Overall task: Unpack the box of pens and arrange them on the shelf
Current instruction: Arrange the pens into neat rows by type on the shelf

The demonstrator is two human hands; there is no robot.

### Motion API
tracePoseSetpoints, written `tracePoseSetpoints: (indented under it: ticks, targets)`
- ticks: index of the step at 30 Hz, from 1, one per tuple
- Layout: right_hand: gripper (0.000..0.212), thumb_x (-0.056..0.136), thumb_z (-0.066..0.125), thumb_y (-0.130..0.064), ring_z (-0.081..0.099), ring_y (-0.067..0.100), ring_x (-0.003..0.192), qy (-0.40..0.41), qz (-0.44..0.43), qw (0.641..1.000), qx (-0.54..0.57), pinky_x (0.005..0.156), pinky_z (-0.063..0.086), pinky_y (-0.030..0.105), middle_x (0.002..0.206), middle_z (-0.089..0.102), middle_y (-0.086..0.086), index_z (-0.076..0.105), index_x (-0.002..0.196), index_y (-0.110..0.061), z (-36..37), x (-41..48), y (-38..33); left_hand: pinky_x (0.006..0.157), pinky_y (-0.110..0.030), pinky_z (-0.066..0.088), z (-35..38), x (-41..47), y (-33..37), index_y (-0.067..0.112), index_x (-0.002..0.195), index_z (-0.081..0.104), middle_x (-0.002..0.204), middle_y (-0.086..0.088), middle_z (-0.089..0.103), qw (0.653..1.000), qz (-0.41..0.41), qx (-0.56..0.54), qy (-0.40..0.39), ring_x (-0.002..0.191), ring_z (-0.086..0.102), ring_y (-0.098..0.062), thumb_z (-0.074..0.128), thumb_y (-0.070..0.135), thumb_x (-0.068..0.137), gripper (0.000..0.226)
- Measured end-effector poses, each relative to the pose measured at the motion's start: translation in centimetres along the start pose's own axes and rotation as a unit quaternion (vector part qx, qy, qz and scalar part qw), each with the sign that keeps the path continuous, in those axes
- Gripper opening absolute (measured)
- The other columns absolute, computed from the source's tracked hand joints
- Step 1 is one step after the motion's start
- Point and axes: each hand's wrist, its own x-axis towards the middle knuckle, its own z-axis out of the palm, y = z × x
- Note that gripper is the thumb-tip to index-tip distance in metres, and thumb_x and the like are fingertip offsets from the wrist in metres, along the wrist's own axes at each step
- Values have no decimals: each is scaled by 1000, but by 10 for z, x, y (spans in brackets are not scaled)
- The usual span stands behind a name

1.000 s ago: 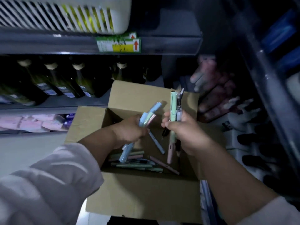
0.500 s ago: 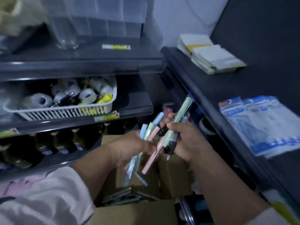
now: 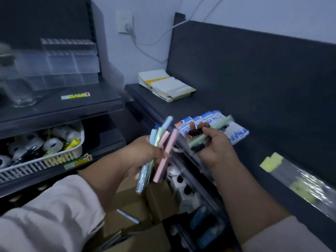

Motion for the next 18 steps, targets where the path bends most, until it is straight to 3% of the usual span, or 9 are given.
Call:
tracePoseSetpoints:
  ticks: [2, 5, 9, 11, 13, 15, 18]
  targets:
    - [25, 97, 37, 0, 65, 20, 63, 28, -12, 1000, 7, 71, 50, 42, 73, 58, 4, 51, 79, -12, -12, -11, -23, 56, -31, 48, 20, 1, 10, 4, 80, 55, 65, -15, 56, 999, 6, -36, 18, 56, 53, -25, 62, -12, 78, 18]
    - [20, 96, 40, -2, 54, 19, 59, 60, -6, 997, -39, 63, 45, 35, 69, 55, 5, 51, 83, -13, -36, -31, -47, 51, -29, 51, 57, 4, 23, 5, 80, 57, 59, -10, 62, 995, 12, -99, 31, 49, 57, -20, 60, -11, 82, 16]
    - [20, 95, 52, -12, 52, 15, 44, 81, 4, 987, -140, 54, 43, 26, 52, 52, 2, 52, 75, -13, -72, -65, -77, 50, -21, 49, 123, 6, 34, 2, 95, 62, 86, -12, 70, 986, 0, -169, 18, 54, 62, -15, 59, -4, 86, 12]
    - [20, 95, 55, -15, 53, 14, 42, 96, 5, 979, -182, 52, 45, 26, 51, 53, 1, 54, 74, -13, -92, -84, -95, 51, -21, 48, 161, 6, 37, 5, 87, 62, 89, -10, 69, 981, -9, -192, 3, 61, 63, -15, 58, -2, 87, 8]
    - [14, 94, 58, -17, 54, 16, 42, 105, 1, 969, -224, 47, 47, 23, 52, 55, 3, 55, 81, -12, -113, -103, -113, 63, -27, 52, 199, 3, 39, 7, 83, 62, 85, -7, 70, 978, -18, -209, -10, 65, 64, -15, 59, -1, 87, 10]
    - [10, 94, 60, -19, 53, 19, 42, 108, -1, 962, -252, 42, 47, 22, 55, 54, 7, 54, 88, -11, -133, -121, -129, 71, -28, 54, 234, -3, 42, 6, 93, 64, 81, -4, 71, 975, -15, -219, -22, 59, 66, -11, 59, 1, 87, 9]
    - [28, 93, 59, -22, 55, 19, 43, 105, 6, 965, -241, 43, 48, 23, 67, 56, 10, 59, 113, -2, -159, -145, -151, 56, -21, 48, 282, -14, 47, 5, 95, 64, 67, 1, 70, 970, 9, -242, -38, 47, 61, -6, 56, 0, 89, 11]
